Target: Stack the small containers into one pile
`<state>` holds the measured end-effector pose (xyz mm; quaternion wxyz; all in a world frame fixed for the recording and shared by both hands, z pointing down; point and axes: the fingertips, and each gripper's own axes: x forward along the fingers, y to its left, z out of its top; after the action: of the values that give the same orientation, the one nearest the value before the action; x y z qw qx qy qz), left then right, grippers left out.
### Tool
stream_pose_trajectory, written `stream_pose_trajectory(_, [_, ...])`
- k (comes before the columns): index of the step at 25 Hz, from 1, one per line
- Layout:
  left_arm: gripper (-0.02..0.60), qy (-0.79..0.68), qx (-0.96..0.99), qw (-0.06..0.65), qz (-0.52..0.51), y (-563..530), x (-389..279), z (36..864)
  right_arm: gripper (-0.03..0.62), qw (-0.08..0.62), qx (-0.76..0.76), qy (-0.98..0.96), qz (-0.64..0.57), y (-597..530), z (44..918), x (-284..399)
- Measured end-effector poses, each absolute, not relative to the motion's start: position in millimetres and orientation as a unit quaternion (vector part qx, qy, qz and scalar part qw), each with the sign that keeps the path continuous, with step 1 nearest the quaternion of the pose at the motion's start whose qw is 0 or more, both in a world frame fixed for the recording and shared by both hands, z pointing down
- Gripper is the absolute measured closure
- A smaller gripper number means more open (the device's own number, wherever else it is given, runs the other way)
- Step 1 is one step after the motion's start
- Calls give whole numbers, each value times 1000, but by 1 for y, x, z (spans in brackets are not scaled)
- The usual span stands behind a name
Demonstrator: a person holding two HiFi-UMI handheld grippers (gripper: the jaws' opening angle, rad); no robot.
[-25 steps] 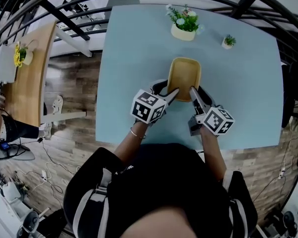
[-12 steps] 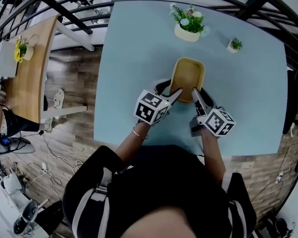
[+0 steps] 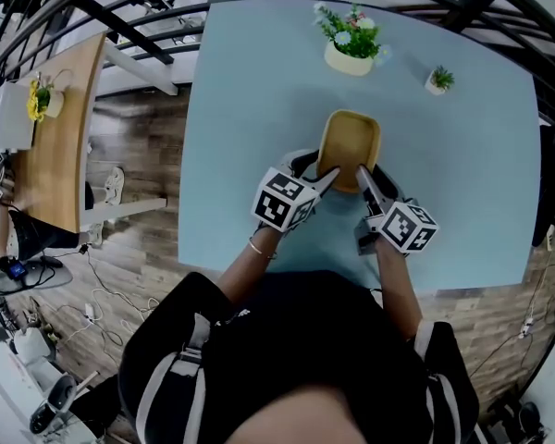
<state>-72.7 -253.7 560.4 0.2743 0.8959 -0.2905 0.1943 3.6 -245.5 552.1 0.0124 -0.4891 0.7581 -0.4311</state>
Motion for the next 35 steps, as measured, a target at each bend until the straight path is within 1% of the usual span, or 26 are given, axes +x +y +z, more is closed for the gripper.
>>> stream_pose_trajectory(9, [399,-297,895,272,192,-250,-77,556,416,16,-493,758,-426,-241,547,7])
stream_pose_trajectory(23, [400,-325,904,233,152,-248,-99,518,418,34,-513,775,-368,-234,506,7])
stream_pose_trajectory(27, [400,-330,911,216,120,-242,-102,495,431,35,-525,789,-316,-226,479,6])
stream_pose_trajectory(29, [403,-331,915,207,105,-240,-104,485,451,38,-530,797,-286,-224,465,6])
stream_pose_trajectory(33, [437,-332,920,193,81,-234,-109,468,485,44,-532,810,-243,-218,445,-1])
stream_pose_trajectory(35, [465,-331,922,190,73,-230,-111,462,505,45,-528,817,-228,-214,437,-7])
